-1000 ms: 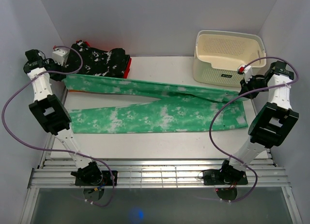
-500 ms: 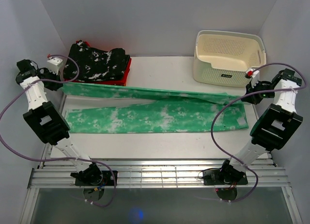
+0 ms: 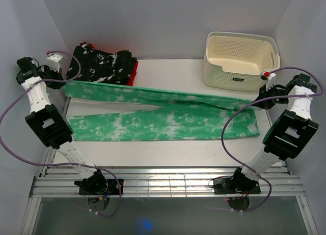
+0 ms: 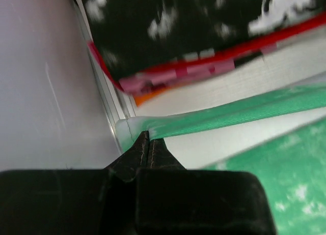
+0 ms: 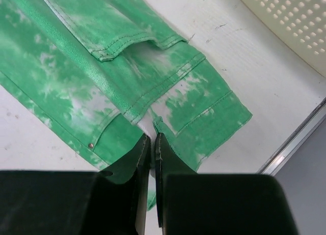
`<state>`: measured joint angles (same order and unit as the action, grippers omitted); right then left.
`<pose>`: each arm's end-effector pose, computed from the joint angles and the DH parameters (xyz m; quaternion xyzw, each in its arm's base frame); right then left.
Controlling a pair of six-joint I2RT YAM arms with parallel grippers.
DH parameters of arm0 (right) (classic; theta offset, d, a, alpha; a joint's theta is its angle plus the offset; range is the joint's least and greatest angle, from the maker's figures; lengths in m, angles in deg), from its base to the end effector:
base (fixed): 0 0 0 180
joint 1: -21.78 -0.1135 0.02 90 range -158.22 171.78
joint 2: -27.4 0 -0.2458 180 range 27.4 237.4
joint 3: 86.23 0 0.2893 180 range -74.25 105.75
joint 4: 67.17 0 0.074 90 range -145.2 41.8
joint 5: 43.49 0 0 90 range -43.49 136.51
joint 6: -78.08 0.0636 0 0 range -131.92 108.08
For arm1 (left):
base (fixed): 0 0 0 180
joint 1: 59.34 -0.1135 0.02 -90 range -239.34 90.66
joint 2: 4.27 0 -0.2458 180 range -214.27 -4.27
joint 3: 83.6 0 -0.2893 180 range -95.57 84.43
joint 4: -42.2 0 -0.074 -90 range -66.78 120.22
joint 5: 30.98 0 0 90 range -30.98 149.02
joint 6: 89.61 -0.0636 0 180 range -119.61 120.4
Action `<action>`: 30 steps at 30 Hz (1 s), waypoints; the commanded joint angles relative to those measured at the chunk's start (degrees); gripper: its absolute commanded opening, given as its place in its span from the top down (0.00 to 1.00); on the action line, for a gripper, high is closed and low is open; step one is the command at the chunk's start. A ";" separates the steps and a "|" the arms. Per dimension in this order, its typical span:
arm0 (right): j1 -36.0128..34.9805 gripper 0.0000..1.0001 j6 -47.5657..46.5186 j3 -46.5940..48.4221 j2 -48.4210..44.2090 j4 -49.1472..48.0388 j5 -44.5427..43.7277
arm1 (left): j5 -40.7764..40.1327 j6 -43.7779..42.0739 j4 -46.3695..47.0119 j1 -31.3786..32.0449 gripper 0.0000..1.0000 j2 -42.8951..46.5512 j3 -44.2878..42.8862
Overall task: Fold and stack the trousers
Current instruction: Fold the trousers
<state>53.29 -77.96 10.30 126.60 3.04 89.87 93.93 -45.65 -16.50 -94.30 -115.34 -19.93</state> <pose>0.3499 -0.1633 0.2277 -0.3252 0.8612 0.1367 0.3659 0.4074 0.2404 0.2681 0.1811 0.8925 -0.0223 0.4125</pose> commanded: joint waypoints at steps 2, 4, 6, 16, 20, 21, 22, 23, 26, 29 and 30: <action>4.88 0.92 8.29 5.70 0.64 -14.03 -7.58 | -15.31 6.39 13.94 0.24 1.00 -7.57 -20.81; 5.23 0.92 10.39 6.50 1.00 -14.55 -7.06 | -18.11 8.50 14.11 2.17 1.00 -13.52 -30.07; 5.76 0.92 11.63 6.59 0.74 -15.78 -6.62 | -19.79 10.35 17.35 4.10 1.00 -15.75 -39.06; 12.43 0.92 17.18 4.57 0.21 -19.48 3.57 | -21.56 21.94 48.65 4.20 1.00 -1.88 -20.61; 13.14 0.92 9.82 1.07 -1.02 -16.86 5.51 | -17.44 24.86 47.16 0.69 1.00 -0.91 -20.90; 13.14 0.92 6.57 0.53 -1.02 -14.93 5.34 | -15.69 24.08 46.98 -0.10 1.00 -0.21 -19.41; 13.23 0.92 0.97 -0.08 -1.11 -11.51 5.16 | -14.80 22.07 46.98 -0.54 1.00 1.45 -15.91; 13.14 0.92 -1.52 -1.66 -1.11 -10.35 4.64 | -13.57 21.70 46.98 -1.16 1.00 2.60 -13.62; 13.14 0.92 -9.53 -6.30 -1.55 -8.14 0.70 | -6.62 17.51 40.43 -4.06 1.00 6.90 -4.50; 12.97 0.92 -16.19 -10.45 -2.43 -7.79 -2.91 | -1.53 13.37 38.81 -7.22 1.00 13.47 9.88; 12.97 0.92 -17.79 -13.07 -2.69 -7.61 -3.97 | -0.82 12.74 39.85 -9.23 1.00 15.51 14.22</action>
<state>60.41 -82.47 0.81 124.85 -0.24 103.55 103.66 -25.60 19.50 -92.51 -105.65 -15.01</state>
